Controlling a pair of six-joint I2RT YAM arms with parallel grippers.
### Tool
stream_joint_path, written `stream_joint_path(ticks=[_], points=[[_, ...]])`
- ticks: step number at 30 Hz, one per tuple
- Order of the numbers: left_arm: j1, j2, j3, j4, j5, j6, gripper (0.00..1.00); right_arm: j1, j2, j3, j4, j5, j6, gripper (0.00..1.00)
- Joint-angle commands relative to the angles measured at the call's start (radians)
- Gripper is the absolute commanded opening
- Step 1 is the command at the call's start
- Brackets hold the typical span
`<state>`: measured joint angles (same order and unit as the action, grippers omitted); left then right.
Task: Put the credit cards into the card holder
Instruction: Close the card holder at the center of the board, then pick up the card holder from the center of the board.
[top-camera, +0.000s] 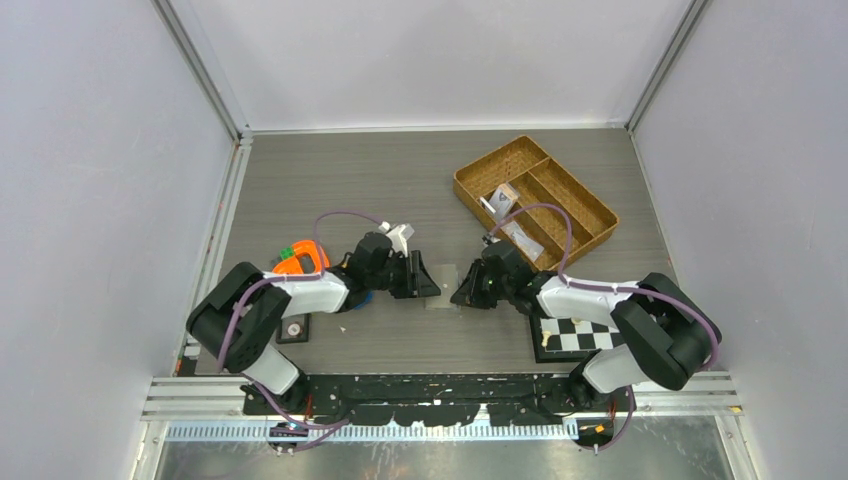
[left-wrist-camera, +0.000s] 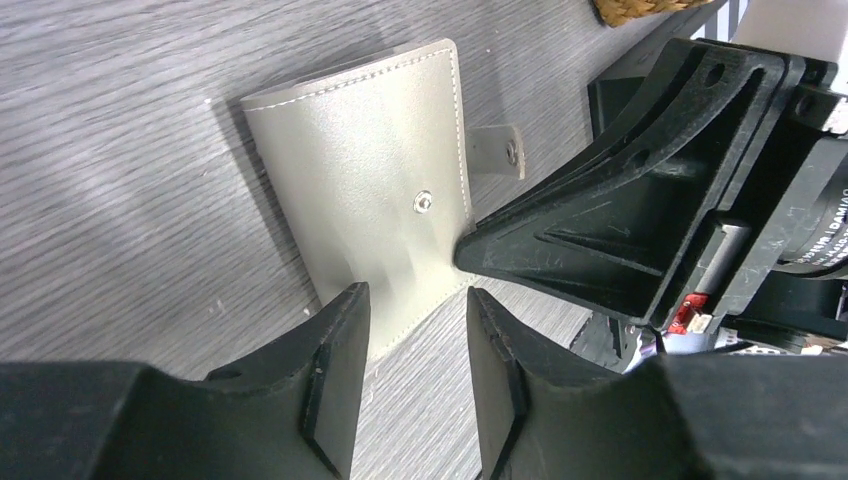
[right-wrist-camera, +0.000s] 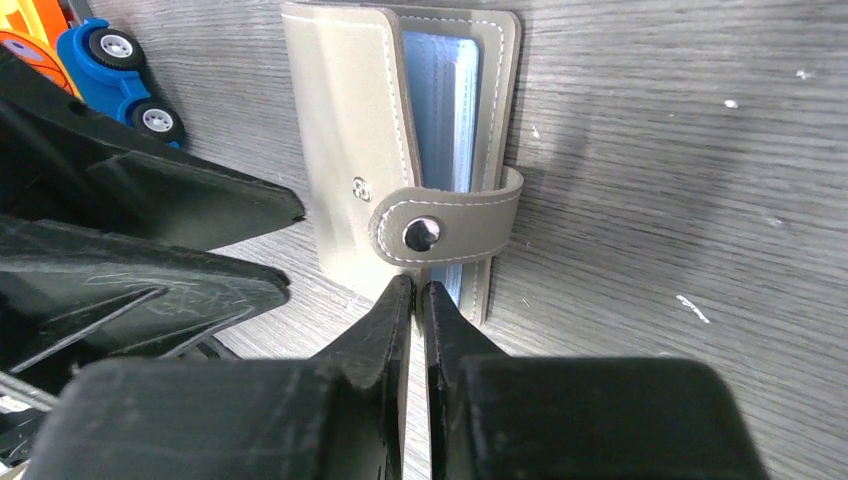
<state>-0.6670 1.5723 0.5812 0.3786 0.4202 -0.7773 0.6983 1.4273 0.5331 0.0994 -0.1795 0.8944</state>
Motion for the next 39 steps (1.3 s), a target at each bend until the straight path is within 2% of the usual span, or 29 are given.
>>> stream_joint_path(ticks=[1,6,9,26,31,36,38,39], points=[[-0.003,-0.097,0.041,-0.144,-0.089,0.033,0.43,0.006,-0.003,-0.014,0.008,0.081,0.017,0.09],[-0.003,-0.111,0.038,-0.193,-0.124,-0.001,0.45,0.005,0.017,-0.021,-0.012,0.097,0.019,0.01],[0.0,-0.083,0.037,-0.191,-0.126,-0.026,0.45,0.006,0.033,-0.023,-0.041,0.122,0.028,0.01],[0.002,0.101,0.027,0.073,-0.01,-0.137,0.37,0.006,0.075,-0.057,-0.001,0.125,0.046,0.01],[0.0,0.102,0.033,0.105,0.005,-0.139,0.22,0.004,0.092,-0.056,0.028,0.107,0.042,0.0],[-0.001,0.094,0.031,0.123,0.01,-0.136,0.01,0.004,0.047,-0.073,0.058,0.105,0.038,0.0],[0.0,0.088,0.029,0.129,0.012,-0.131,0.0,0.003,0.004,-0.077,0.055,0.108,0.03,0.04],[0.0,0.085,0.026,0.136,0.013,-0.127,0.0,0.002,-0.023,-0.079,0.044,0.115,0.027,0.09]])
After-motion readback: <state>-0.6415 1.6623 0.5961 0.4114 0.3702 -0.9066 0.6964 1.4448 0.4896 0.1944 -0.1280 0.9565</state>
